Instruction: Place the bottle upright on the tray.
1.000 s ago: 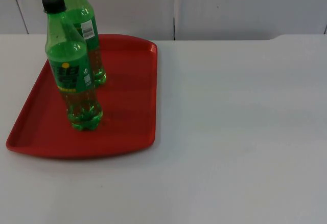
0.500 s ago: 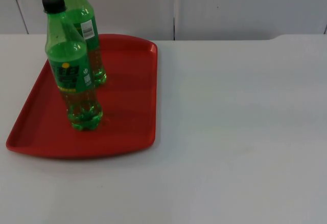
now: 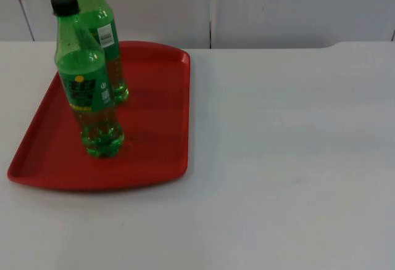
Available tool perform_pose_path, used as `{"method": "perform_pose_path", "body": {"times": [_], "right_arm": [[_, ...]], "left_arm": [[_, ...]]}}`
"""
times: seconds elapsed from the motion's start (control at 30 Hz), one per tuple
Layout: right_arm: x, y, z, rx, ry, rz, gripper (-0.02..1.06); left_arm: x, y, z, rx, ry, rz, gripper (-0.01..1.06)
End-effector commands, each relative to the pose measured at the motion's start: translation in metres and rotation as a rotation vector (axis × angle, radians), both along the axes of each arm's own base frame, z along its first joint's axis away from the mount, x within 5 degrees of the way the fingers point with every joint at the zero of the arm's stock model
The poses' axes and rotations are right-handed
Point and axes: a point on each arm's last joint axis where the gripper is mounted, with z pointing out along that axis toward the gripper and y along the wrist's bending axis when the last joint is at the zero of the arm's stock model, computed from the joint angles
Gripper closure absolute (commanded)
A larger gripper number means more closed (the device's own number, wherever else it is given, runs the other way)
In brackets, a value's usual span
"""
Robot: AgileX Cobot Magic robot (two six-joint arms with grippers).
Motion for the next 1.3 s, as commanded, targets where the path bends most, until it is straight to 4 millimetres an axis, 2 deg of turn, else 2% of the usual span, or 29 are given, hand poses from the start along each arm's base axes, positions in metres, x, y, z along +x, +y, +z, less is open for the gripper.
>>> {"method": "perform_pose_path", "body": {"times": [0.0, 0.83, 1.27], "right_arm": [[-0.0009, 0.0002, 0.0004, 0.005, -0.003, -0.067, -0.01], [-0.0040, 0.0024, 0.0004, 0.005, -0.004, -0.531, -0.01], [-0.0046, 0.0033, 0.0004, 0.006, -0.004, -0.637, -0.01]], "left_arm": [[-0.0003, -0.0002, -0.0007, -0.008, -0.003, 0.002, 0.00], [-0.0003, -0.0002, -0.0007, -0.008, -0.003, 0.002, 0.00], [-0.0003, -0.0002, -0.0007, -0.008, -0.003, 0.002, 0.00]]}}
